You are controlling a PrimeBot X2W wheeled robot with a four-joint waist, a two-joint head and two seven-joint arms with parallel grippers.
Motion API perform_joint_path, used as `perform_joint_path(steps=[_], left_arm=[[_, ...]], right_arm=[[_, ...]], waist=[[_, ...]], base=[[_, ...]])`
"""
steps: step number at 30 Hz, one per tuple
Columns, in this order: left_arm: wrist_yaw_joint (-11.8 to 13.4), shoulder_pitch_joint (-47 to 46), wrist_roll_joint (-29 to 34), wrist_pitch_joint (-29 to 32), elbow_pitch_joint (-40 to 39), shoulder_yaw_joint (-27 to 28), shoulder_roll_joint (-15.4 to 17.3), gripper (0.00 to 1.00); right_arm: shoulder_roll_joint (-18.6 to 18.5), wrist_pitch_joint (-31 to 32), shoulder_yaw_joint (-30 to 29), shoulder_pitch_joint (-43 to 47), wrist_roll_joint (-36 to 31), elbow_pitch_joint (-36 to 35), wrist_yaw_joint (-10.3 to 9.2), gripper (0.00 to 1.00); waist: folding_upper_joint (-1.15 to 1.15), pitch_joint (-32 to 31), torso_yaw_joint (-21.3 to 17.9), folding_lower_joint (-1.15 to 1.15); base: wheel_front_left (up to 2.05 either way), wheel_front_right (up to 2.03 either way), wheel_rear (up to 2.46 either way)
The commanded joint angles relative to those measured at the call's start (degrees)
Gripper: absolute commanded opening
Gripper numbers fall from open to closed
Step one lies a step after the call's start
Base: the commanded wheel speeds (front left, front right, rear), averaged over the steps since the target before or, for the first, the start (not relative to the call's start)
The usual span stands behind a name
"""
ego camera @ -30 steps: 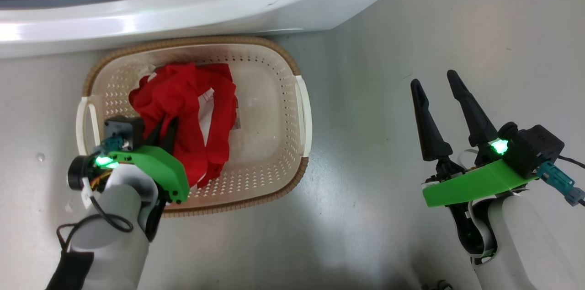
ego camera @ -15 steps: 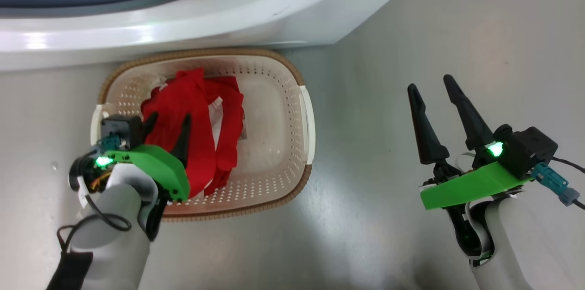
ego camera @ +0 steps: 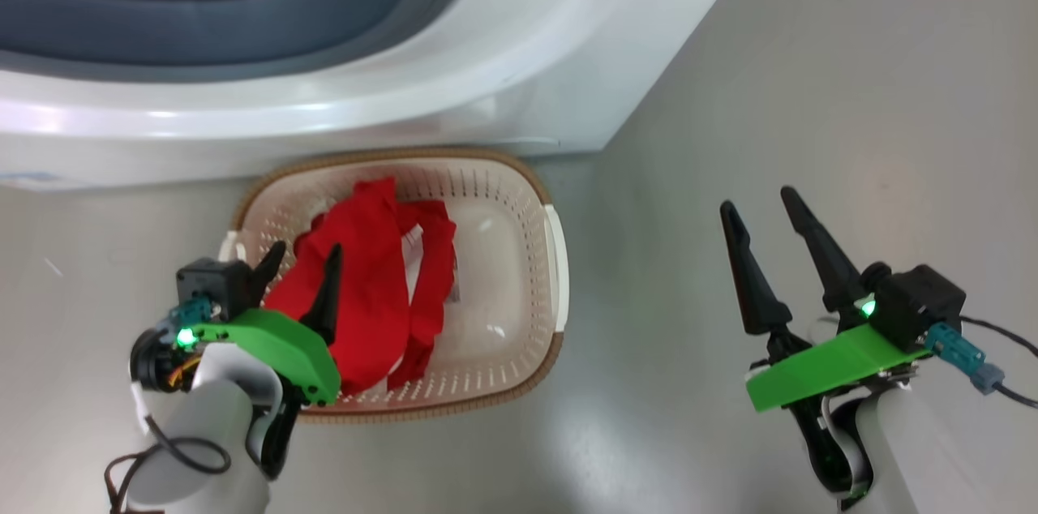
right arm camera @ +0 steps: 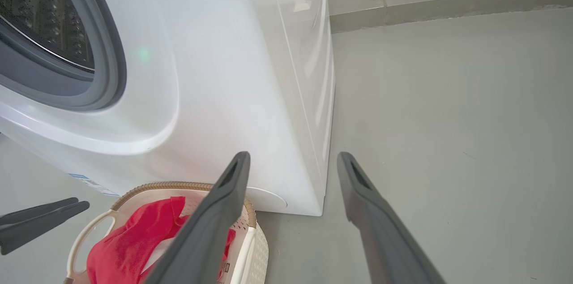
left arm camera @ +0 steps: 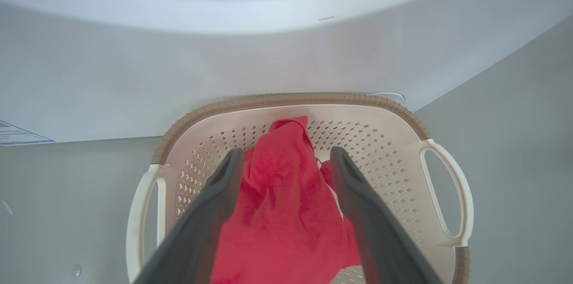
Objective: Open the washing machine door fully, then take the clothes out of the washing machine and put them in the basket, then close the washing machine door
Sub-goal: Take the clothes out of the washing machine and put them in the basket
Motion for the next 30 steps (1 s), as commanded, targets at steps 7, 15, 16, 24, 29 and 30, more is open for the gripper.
perform_joint_path(steps=[7,15,16,24,29,30], left_arm=[[-0.31,6.24,3.64,-0.3,-7.52,6.11,1.86,1.0],[-0.31,11.11,7.36,-0.3,-15.04,10.79,1.18,1.0],[-0.31,11.84,7.84,-0.3,-15.91,11.28,1.05,1.0],[-0.31,17.97,10.79,-0.3,-23.21,15.59,0.11,1.0],[-0.31,22.27,12.21,-0.3,-27.98,17.61,-0.57,1.0],[-0.31,23.14,12.45,-0.3,-28.93,18.03,-0.68,1.0]], right_arm=[[0.1,-0.37,0.81,3.47,-0.84,-0.1,0.28,1.0],[0.1,-0.37,0.98,5.35,-1.02,0.67,0.28,1.0],[0.1,-0.37,0.98,5.68,-1.09,0.78,0.28,1.0],[0.1,-0.37,0.35,9.03,-1.66,1.85,0.28,1.0],[0.1,-0.37,-0.26,11.26,-1.88,2.13,0.28,1.0],[0.1,-0.37,-0.36,11.67,-1.93,2.15,0.28,1.0]], waist=[[0.0,-8.24,1.16,0.0],[0.0,-13.18,1.35,0.0],[0.0,-13.9,1.42,0.0],[0.0,-19.73,1.86,0.0],[0.0,-22.74,2.22,0.0],[0.0,-23.28,2.27,0.0]], base=[[0.0,0.0,0.0],[0.0,0.0,0.0],[0.0,0.0,0.0],[0.0,0.0,0.0],[0.0,0.0,0.0],[0.0,0.0,0.0]])
